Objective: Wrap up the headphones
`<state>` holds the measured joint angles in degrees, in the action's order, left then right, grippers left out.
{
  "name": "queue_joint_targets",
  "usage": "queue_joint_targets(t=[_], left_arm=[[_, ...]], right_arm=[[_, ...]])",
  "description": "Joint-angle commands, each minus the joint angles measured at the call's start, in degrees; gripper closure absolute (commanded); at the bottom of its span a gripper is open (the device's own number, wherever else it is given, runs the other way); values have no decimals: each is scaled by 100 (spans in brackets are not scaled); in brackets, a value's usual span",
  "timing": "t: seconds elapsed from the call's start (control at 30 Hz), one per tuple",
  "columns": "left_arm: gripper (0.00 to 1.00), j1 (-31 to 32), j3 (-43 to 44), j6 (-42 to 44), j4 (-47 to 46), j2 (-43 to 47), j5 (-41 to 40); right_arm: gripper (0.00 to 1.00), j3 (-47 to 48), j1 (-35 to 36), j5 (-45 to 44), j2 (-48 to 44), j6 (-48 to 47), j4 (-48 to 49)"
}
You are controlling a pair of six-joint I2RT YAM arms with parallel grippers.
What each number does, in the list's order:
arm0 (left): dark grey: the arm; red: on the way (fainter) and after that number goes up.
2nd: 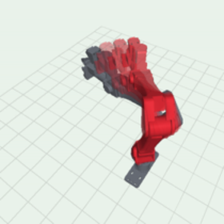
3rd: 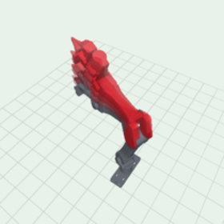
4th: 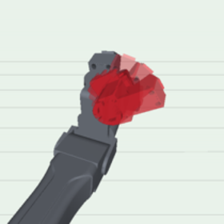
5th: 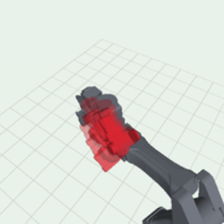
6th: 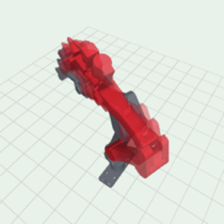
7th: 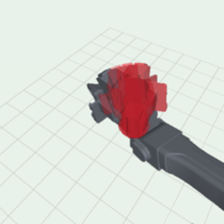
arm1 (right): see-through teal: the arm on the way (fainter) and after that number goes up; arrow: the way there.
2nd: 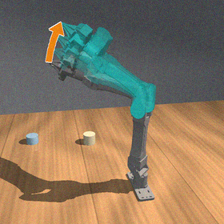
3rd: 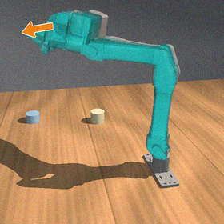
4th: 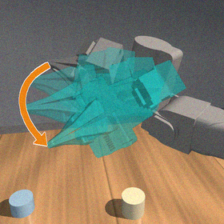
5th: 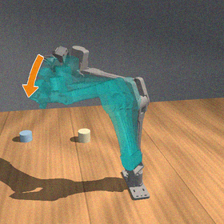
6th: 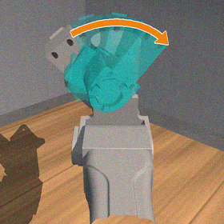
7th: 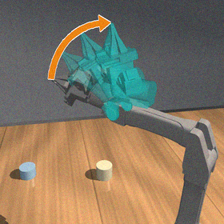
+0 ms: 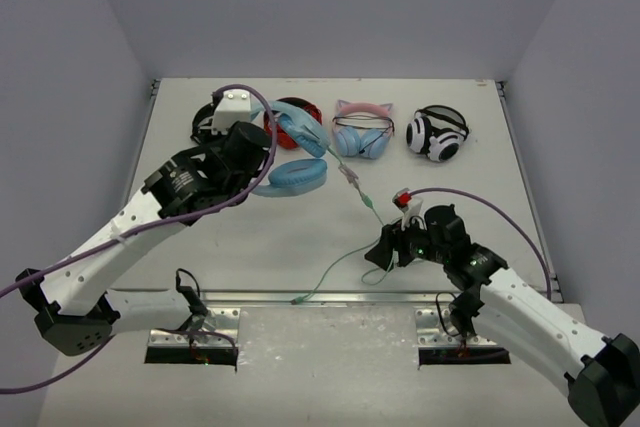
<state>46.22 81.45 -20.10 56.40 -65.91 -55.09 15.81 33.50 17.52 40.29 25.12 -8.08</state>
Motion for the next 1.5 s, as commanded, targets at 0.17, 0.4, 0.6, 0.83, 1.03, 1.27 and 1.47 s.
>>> queue_joint_targets(t=[0.17,0.4,0.6,0.83,1.03,1.27,1.47], left_arm=[[100,45,-129,-205,-1026,52,173],[100,45,-437,-188,-1210,25,262],[100,-7,-490,-267,-1193,26,77],[100,-227,-393,-152,-1210,105,95],[100,-341,-358,-82,-1246,87,147],[100,-587,-340,50,-1333,70,209],[100,-702,-375,102,-1395,34,192]], right_arm=[[7,448,-10,744,-338,230,316],[8,835,-10,385,-127,475,-1],[17,1116,-10,-1,-74,432,-973],[39,1152,-10,-987,-338,282,-2031],[71,1091,-10,-855,-522,274,-2189],[75,1099,-10,-777,-602,247,-2374],[99,1607,-10,-776,-154,37,-2742]])
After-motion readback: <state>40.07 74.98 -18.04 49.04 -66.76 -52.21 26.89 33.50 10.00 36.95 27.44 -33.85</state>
